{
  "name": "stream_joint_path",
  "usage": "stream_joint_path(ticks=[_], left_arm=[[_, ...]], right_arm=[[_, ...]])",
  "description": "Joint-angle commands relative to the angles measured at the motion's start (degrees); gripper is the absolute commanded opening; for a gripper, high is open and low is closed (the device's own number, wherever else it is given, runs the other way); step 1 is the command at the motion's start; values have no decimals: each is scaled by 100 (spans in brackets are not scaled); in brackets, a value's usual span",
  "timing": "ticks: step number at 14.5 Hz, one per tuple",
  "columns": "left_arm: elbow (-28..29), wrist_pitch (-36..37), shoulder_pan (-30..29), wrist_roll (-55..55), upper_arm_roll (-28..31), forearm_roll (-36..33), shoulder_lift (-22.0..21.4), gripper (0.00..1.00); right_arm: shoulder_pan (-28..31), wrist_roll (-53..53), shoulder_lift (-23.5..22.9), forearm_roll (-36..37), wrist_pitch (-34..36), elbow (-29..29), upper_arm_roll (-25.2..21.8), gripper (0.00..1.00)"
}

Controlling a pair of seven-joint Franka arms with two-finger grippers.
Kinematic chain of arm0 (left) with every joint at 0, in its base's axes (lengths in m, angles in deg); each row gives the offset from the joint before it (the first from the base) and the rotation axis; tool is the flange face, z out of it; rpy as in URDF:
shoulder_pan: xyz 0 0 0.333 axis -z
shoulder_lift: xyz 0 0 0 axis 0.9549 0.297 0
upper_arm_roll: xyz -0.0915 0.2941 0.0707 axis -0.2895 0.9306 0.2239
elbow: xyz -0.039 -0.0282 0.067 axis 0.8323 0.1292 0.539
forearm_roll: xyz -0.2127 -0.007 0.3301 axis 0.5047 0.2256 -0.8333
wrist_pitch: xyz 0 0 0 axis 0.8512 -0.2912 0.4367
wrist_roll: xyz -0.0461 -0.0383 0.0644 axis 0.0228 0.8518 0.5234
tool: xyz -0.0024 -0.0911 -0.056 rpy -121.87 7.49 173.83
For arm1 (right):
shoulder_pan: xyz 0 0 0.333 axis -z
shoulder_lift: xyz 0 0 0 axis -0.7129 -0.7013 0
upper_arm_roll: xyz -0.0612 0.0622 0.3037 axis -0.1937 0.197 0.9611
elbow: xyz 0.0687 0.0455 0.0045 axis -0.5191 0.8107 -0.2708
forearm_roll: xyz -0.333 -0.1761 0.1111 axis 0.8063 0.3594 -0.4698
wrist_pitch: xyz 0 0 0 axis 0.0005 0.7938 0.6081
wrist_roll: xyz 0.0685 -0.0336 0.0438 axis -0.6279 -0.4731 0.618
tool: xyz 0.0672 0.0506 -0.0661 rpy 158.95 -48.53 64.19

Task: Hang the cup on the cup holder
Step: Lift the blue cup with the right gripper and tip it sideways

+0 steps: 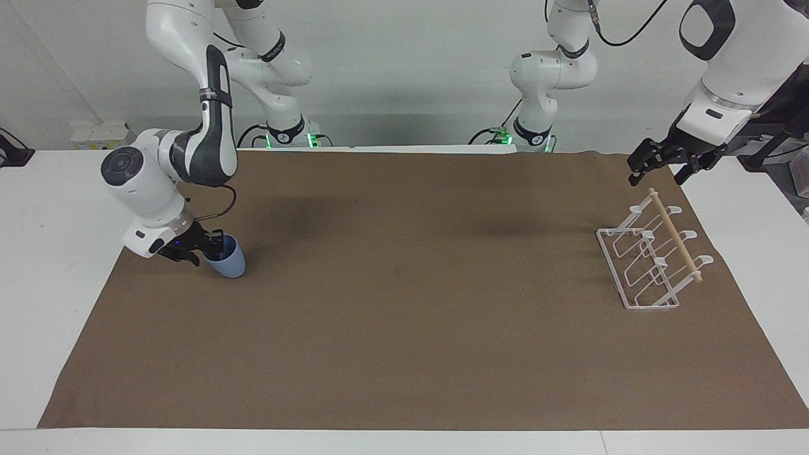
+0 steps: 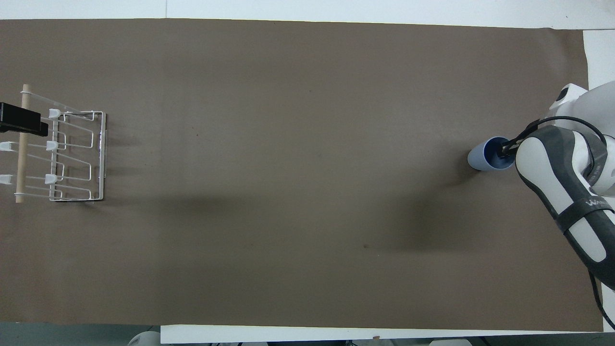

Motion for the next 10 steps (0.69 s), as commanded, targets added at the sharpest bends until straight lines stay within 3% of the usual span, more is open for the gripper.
stream_joint_path(ticks=[1, 4, 7, 10], left_arm=[[125, 10, -39, 17, -12, -26, -121, 100], [125, 18, -30, 35, -12, -26, -121, 100], [160, 106, 31, 35, -21, -26, -165, 100], [152, 106, -3, 44, -12, -35, -174, 100]], right_arm=[[54, 72, -18, -22, -15, -43, 36, 2], [28, 108, -27, -100, 554, -437, 45, 0], [-25, 169, 43, -1038, 1687, -1149, 272, 0], [-25, 117, 289, -2274, 2278, -1300, 624, 0]])
